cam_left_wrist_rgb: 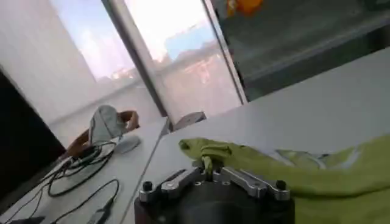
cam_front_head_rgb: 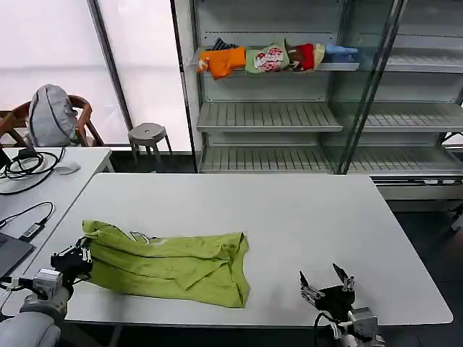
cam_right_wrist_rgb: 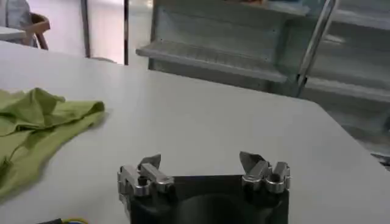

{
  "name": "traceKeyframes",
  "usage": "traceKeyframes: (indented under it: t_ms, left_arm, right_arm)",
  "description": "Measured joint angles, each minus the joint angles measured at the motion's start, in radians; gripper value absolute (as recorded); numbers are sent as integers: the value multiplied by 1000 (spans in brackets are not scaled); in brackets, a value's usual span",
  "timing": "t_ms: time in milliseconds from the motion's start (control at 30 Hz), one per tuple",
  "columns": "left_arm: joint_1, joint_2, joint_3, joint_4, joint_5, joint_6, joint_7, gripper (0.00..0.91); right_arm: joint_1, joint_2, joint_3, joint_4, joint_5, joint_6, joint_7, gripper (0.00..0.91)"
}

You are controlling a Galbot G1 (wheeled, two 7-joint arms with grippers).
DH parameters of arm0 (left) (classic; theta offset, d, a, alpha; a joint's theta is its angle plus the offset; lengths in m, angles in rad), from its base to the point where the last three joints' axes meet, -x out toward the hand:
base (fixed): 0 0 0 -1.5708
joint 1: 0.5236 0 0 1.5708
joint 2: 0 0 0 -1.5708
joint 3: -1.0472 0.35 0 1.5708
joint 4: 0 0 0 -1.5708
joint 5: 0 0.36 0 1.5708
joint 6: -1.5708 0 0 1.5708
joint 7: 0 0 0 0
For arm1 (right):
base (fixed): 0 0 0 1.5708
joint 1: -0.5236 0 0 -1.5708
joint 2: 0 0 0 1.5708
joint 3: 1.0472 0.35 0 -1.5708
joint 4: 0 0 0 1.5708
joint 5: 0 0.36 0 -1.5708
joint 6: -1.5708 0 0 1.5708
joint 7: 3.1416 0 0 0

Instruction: Fold and organize the clothes.

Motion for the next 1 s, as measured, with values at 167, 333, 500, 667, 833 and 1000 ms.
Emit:
traceKeyframes:
  t_ms: [167, 333, 500, 667, 833, 1000]
  left_arm:
    - [1, -39, 78, -91, 45, 4, 18, 10]
    - [-25, -88, 208, -134, 96, 3, 24, 10]
    - [-53, -135, 335, -143, 142, -11, 24, 10]
    - [-83, -174, 440, -129, 162, -15, 7, 20]
    - [-111, -209, 527, -108, 160, -10, -24, 10]
    - [-147, -223, 578, -81, 149, 4, -58, 20]
  right_arm:
    - [-11, 6, 6, 6, -8, -2, 1, 907]
    - [-25, 12, 18, 10, -18, -2, 1, 907]
    - [-42, 22, 34, 15, -25, -2, 1, 907]
    - [-52, 28, 45, 18, -30, -2, 3, 907]
    - [-58, 31, 53, 24, -31, -3, 3, 907]
    - [-60, 31, 55, 24, -34, -3, 4, 907]
